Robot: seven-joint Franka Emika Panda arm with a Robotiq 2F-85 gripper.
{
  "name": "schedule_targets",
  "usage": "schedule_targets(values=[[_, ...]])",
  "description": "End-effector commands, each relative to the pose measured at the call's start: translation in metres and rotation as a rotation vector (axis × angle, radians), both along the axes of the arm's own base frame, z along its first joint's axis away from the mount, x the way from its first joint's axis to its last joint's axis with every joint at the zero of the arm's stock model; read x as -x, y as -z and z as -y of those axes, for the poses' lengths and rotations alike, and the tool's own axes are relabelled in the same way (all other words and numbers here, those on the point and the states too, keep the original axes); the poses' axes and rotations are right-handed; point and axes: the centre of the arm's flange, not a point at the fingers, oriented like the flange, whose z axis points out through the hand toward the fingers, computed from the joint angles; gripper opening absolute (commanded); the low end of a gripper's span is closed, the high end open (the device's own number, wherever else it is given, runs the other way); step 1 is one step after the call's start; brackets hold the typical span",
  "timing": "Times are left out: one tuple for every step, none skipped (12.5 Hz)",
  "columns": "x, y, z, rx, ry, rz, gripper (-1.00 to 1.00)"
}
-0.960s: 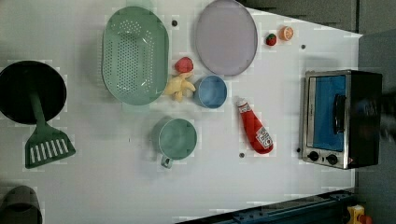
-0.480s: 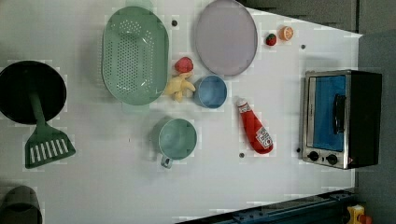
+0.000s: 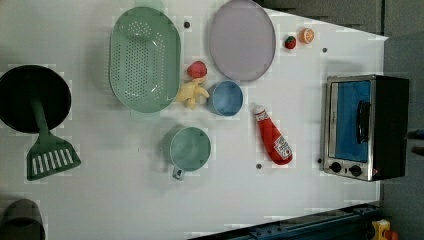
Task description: Flap open oven.
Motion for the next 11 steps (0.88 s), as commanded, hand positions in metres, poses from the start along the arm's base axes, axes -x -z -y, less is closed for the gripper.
schedule_targets(values=[[0.005, 0.004, 0.005, -0.008, 0.024, -0.015, -0.65], [0.006, 0.011, 0.010, -0.012, 0.004, -0.028, -0.65], [0.008, 0.019, 0.017, -0.020, -0.054, -0.042, -0.65], [0.010, 0.028, 0.026, -0.029, -0.135, -0.057, -0.65], [0.013, 0.037, 0.035, -0.032, -0.220, -0.070, -0.65], [0.015, 0.045, 0.047, -0.020, -0.302, -0.082, -0.65], [0.017, 0.053, 0.061, 0.011, -0.387, -0.092, -0.65], [0.018, 0.060, 0.074, 0.058, -0.474, -0.096, -0.65], [0.018, 0.065, 0.088, 0.111, -0.556, -0.102, -0.65], [0.018, 0.071, 0.100, 0.145, -0.629, -0.107, -0.65], [0.018, 0.078, 0.111, 0.160, -0.690, -0.098, -0.65]])
